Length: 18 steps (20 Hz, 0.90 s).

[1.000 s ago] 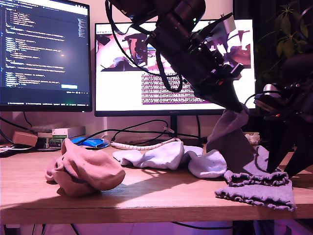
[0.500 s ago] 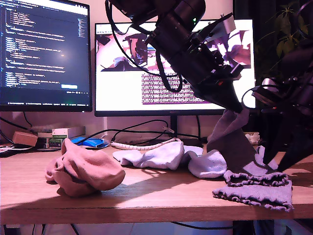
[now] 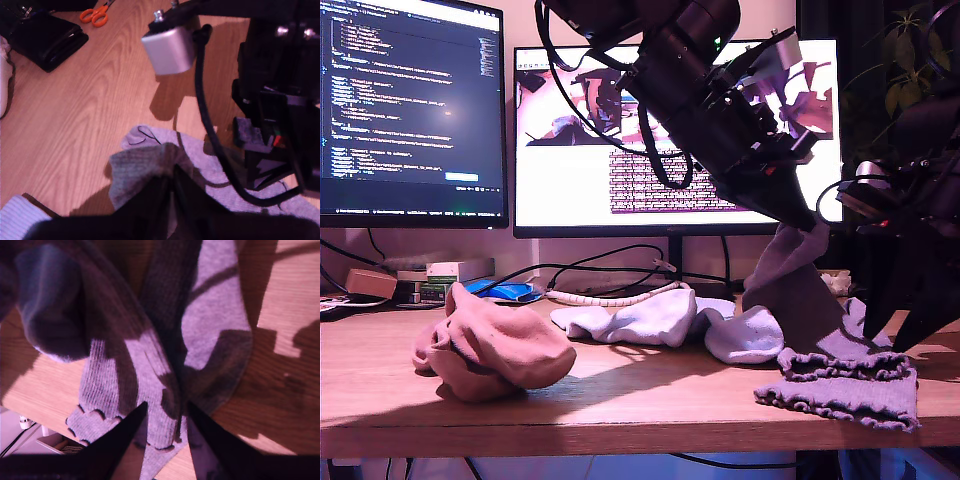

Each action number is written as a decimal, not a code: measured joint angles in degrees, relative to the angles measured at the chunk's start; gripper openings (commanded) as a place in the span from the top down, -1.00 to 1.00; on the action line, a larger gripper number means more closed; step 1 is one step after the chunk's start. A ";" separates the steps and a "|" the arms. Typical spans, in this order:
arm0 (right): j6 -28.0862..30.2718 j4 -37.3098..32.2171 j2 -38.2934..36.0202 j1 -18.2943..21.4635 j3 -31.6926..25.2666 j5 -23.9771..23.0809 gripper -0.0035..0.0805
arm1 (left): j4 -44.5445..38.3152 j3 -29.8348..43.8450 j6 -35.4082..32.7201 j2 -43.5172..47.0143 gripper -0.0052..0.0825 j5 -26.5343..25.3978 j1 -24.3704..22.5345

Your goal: Pair up the socks based on colour and pattern, by placing them on top of one another

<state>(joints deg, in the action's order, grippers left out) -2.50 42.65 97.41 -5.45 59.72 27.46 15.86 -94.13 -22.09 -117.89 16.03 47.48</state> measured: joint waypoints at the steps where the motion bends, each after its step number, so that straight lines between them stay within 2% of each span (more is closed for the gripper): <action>1: 0.00 -0.04 0.00 -0.22 0.00 0.00 0.42 | 0.00 0.00 0.00 0.00 0.93 0.00 0.00; 11: -0.22 -0.42 2.14 -0.66 0.00 0.00 0.43 | 0.28 0.00 0.00 0.00 0.93 0.00 0.00; 18: -0.24 -0.31 2.14 -0.66 0.00 2.21 0.94 | 0.44 0.00 0.00 0.00 0.93 0.00 0.00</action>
<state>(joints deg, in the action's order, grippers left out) -2.74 42.35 99.55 -6.11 59.72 29.67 16.29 -94.13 -22.09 -117.89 16.03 47.48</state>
